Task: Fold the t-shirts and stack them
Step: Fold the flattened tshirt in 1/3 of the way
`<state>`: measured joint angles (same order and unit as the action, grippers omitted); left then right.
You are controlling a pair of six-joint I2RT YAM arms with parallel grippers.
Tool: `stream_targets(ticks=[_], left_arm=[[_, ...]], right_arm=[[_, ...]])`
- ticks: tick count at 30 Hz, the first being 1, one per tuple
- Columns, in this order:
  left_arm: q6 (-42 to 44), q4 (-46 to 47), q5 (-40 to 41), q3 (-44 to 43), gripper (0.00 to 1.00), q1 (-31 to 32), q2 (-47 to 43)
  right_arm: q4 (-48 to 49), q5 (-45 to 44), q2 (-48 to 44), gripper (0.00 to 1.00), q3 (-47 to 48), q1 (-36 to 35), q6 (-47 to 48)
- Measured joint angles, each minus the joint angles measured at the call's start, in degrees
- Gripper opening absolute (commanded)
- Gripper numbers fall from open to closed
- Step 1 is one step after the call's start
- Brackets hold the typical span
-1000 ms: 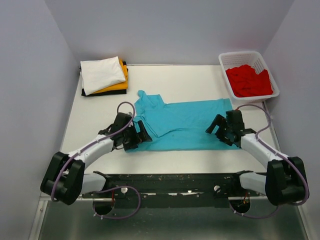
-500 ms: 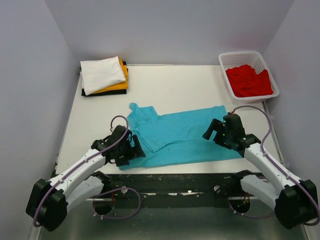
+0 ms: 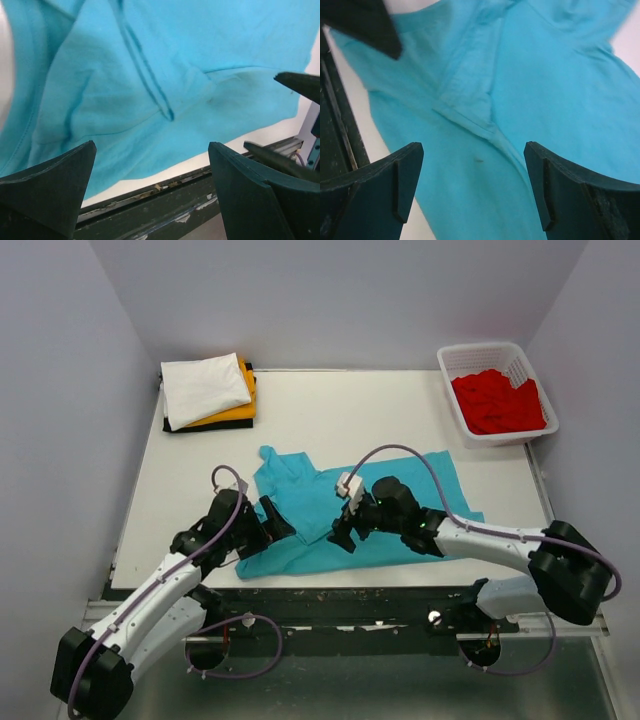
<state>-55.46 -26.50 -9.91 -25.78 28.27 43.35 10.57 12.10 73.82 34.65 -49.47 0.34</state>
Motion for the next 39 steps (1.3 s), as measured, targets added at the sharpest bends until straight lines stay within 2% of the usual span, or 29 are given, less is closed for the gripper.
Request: stream_targets(ticks=[3, 5, 10, 14, 18, 19, 23, 39], left_arm=[[-1.8, 3.5, -2.2, 4.8, 0.99, -2.5, 1.5], [-2.6, 4.1, -2.9, 6.7, 0.99, -3.8, 2.5], [-3.9, 4.5, -2.6, 7.4, 0.99, -5.0, 2.4], [-4.4, 4.5, -2.1, 8.0, 0.99, -5.1, 1.2], [-4.9, 4.2, -1.4, 8.1, 0.99, -5.1, 0.7], [-5.0, 4.2, -1.2, 8.1, 0.99, -5.1, 0.7], [-5.3, 4.2, -1.2, 8.2, 0.99, -5.1, 0.6], [-5.3, 4.2, -1.1, 8.2, 0.99, -5.1, 0.8]], right_arm=[[3.8, 4.0, 5.1, 0.86, 0.7, -3.3, 9.4], [5.3, 5.3, 8.6, 0.8, 1.7, -5.2, 15.0], [7.3, 8.1, 15.0, 0.76, 4.1, -6.0, 25.2], [7.9, 8.6, 18.0, 0.67, 5.7, -6.0, 29.7], [7.8, 9.1, 21.5, 0.49, 8.6, -6.0, 32.5], [7.9, 9.4, 22.0, 0.48, 8.9, -6.0, 33.0], [7.8, 10.4, 22.6, 0.54, 9.0, -6.0, 34.1], [6.5, 12.3, 26.7, 0.53, 11.6, -6.0, 35.8]])
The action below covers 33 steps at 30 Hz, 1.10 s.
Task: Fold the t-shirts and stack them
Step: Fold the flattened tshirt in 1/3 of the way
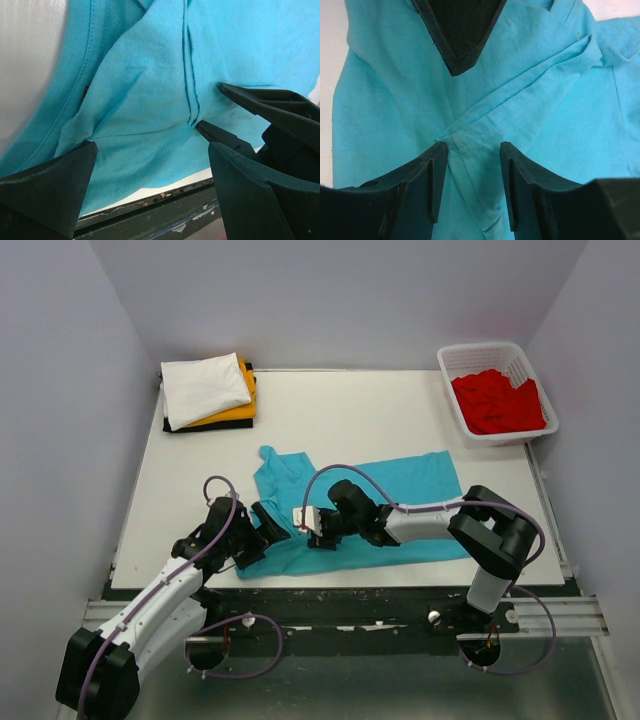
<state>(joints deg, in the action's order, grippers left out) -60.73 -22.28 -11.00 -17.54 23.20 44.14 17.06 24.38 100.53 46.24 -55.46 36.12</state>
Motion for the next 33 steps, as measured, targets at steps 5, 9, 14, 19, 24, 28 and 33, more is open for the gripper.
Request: stream_targets(ticks=[5, 9, 14, 19, 24, 28, 33], left_arm=[[0.0, 0.0, 0.0, 0.0, 0.99, 0.0, 0.3], [0.0, 0.0, 0.0, 0.0, 0.99, 0.0, 0.5], [0.0, 0.0, 0.0, 0.0, 0.99, 0.0, 0.5], [0.0, 0.0, 0.0, 0.0, 0.99, 0.0, 0.6], [0.0, 0.2, 0.0, -0.1, 0.99, -0.2, 1.0], [0.0, 0.3, 0.0, -0.1, 0.99, -0.2, 1.0], [0.0, 0.3, 0.0, 0.0, 0.98, -0.2, 1.0]], right_arm=[[-0.3, 0.0, 0.3, 0.33, 0.2, -0.3, 0.0], [-0.1, -0.1, 0.3, 0.21, 0.2, -0.4, -0.2], [0.9, -0.9, 0.3, 0.03, 0.2, -0.4, -0.6], [4.1, -2.5, -0.3, 0.01, -1.2, -0.4, -2.2], [7.3, -6.3, -1.7, 0.01, -3.0, -0.4, -5.0], [11.0, -10.9, -1.7, 0.01, -4.5, -0.4, -8.0], [13.9, -16.0, -1.7, 0.07, -5.5, 0.3, -12.9]])
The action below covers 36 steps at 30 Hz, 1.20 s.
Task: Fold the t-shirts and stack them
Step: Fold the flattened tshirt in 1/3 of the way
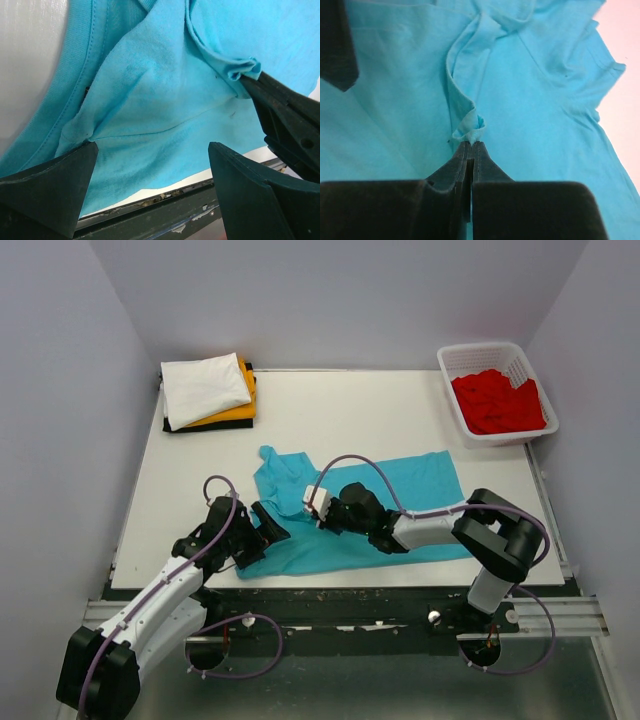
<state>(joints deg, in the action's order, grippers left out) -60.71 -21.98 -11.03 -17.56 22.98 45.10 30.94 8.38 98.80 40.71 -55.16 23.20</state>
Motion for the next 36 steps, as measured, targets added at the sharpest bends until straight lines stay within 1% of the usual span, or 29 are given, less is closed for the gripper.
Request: stream_targets(ticks=[8, 9, 12, 14, 15, 16, 17, 18, 21, 24, 26, 27, 28, 29, 32, 34, 36], left_arm=[[0.0, 0.0, 0.0, 0.0, 0.98, 0.0, 0.2], [0.0, 0.0, 0.0, 0.0, 0.99, 0.0, 0.2], [0.0, 0.1, 0.0, 0.0, 0.99, 0.0, 0.2], [0.0, 0.1, 0.0, 0.0, 0.99, 0.0, 0.2], [0.0, 0.1, 0.0, 0.0, 0.99, 0.0, 0.2], [0.0, 0.1, 0.0, 0.0, 0.98, 0.0, 0.2], [0.0, 0.1, 0.0, 0.0, 0.98, 0.0, 0.2], [0.0, 0.1, 0.0, 0.0, 0.99, 0.0, 0.2], [0.0, 0.0, 0.0, -0.1, 0.99, 0.0, 0.2], [0.6, -0.7, 0.0, -0.6, 0.99, 0.0, 0.3], [1.7, -2.3, 0.3, -1.7, 0.99, 0.0, 0.5], [2.7, -4.3, 0.8, -3.1, 0.99, 0.0, 1.0], [3.2, -5.0, 1.1, -3.9, 0.99, 0.0, 1.1], [3.8, -5.9, 1.6, -4.9, 0.98, 0.0, 1.1], [6.7, -9.4, 3.4, -11.8, 0.99, -0.1, 2.6], [8.6, -10.1, 4.8, -17.7, 0.98, -0.2, 5.2], [10.3, -10.2, 5.9, -23.3, 0.99, -0.6, 9.3]], right_arm=[[4.5, -8.4, 0.1, 0.08, -2.0, 1.7, -7.3], [4.8, -9.2, 0.1, 0.12, -2.2, 2.0, -8.1], [5.8, -12.1, 0.1, 0.41, -2.7, 2.6, -10.5], [6.5, -14.7, 0.2, 0.55, -2.8, 2.8, -11.6], [6.9, -16.0, 0.2, 0.66, -2.8, 3.1, -12.1], [7.2, -17.3, 0.2, 0.82, -2.8, 3.2, -12.6], [7.4, -18.6, 0.2, 0.92, -2.8, 3.4, -13.2], [7.5, -19.8, 0.2, 1.0, -2.8, 3.5, -13.9], [7.7, -24.3, 0.0, 1.0, -2.8, 3.8, -15.8], [6.3, -30.8, -2.1, 1.0, -2.8, 3.9, -19.6], [3.4, -36.5, -6.1, 1.0, -2.7, 4.2, -24.7], [0.7, -39.6, -9.4, 1.0, -2.4, 4.6, -28.8], [-2.5, -41.9, -12.9, 1.0, -1.5, 4.8, -33.0], [-3.9, -42.6, -14.4, 1.0, -0.9, 6.1, -34.9], [-13.8, -42.8, -19.5, 1.0, 4.2, 10.6, -42.4], [-18.8, -43.0, -21.2, 1.0, 6.5, 12.9, -45.2], [-22.6, -43.3, -22.2, 1.0, 7.0, 13.4, -47.1]])
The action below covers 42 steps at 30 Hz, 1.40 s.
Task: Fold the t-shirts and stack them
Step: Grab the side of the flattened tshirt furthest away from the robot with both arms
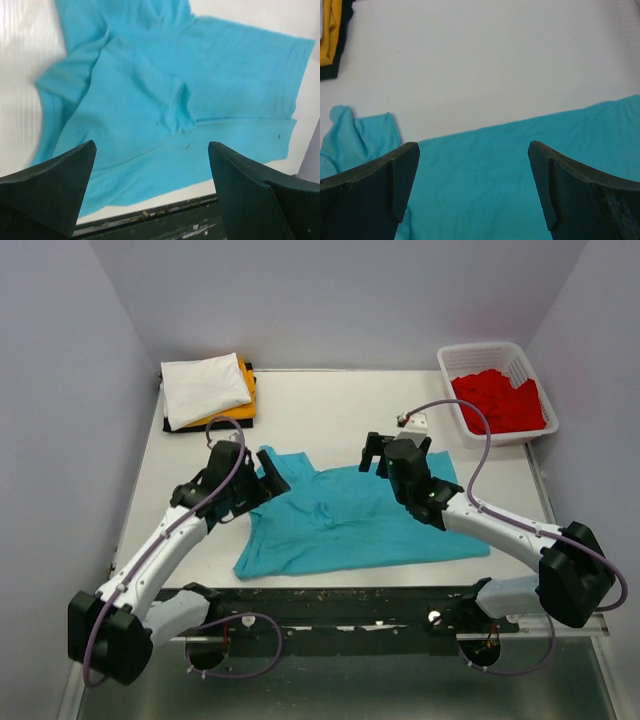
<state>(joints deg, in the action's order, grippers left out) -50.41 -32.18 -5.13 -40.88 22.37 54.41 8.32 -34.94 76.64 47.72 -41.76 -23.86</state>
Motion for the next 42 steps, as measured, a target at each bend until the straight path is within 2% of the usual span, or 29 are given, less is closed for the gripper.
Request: stream_targets(ticks=[5, 10, 16, 20, 28, 33, 37, 42], left_arm=[[5.0, 0.8, 1.0, -16.4, 0.99, -2.1, 17.1], [9.6, 3.9, -0.7, -29.6, 0.99, -9.2, 34.5], [12.3, 6.6, -5.6, -40.1, 0.98, -17.4, 51.4], [12.6, 7.3, -11.5, -45.8, 0.99, -20.0, 60.4], [12.5, 5.2, -17.8, -52.9, 0.99, -20.5, 65.7], [17.3, 1.3, -22.4, -59.8, 0.99, -20.4, 68.0], [21.7, -5.3, -24.2, -67.5, 0.99, -20.4, 71.5], [24.6, -12.5, -23.5, -71.2, 0.98, -20.4, 72.9]], right_arm=[[-5.9, 0.1, -0.3, 1.0, -1.0, -0.3, -1.4], [-7.7, 0.2, -0.5, 1.0, -2.4, -0.2, -1.6], [-7.6, 0.2, -0.6, 1.0, -3.1, 0.2, -0.7], [-7.6, 0.2, -0.7, 1.0, -3.1, 0.2, -0.3], [-8.0, -0.1, -3.5, 1.0, -3.1, 0.2, -0.1], [-8.0, -1.1, -6.2, 1.0, -3.3, 0.2, -0.1], [-8.0, -2.5, -9.0, 1.0, -4.3, 0.2, 0.1], [-7.1, -1.5, -10.4, 1.0, -6.2, 0.3, 1.4]])
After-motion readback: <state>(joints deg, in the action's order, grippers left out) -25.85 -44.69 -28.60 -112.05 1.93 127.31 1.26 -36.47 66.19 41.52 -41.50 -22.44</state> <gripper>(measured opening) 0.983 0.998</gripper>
